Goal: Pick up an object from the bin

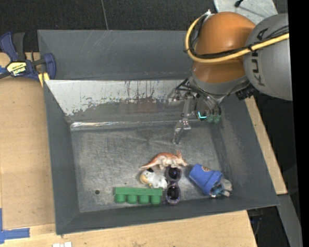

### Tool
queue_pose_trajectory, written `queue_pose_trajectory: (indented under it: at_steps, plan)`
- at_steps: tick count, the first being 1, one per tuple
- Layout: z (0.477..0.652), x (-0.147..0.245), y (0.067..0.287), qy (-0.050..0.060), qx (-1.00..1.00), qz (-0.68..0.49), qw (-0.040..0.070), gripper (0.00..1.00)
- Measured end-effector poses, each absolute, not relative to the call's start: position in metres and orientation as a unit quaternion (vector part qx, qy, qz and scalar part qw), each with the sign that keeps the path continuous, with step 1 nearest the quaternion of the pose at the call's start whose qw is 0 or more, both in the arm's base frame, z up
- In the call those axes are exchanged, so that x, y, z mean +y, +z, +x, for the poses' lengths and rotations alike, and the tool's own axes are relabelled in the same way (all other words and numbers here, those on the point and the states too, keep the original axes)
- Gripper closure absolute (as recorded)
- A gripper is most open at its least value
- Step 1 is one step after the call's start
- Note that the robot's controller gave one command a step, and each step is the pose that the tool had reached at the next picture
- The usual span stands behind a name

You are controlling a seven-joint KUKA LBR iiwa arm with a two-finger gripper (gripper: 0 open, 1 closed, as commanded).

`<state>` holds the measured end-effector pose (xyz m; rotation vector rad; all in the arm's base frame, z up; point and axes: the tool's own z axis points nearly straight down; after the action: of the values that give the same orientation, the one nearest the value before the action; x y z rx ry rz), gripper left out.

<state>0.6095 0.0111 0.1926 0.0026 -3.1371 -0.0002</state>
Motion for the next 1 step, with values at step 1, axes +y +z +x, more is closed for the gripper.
queue_pose_trajectory:
  at_steps: [1]
  plan:
    - [0.6112,0.0111,0.1974,0.000,-1.000,0.001,-0.002,0.00]
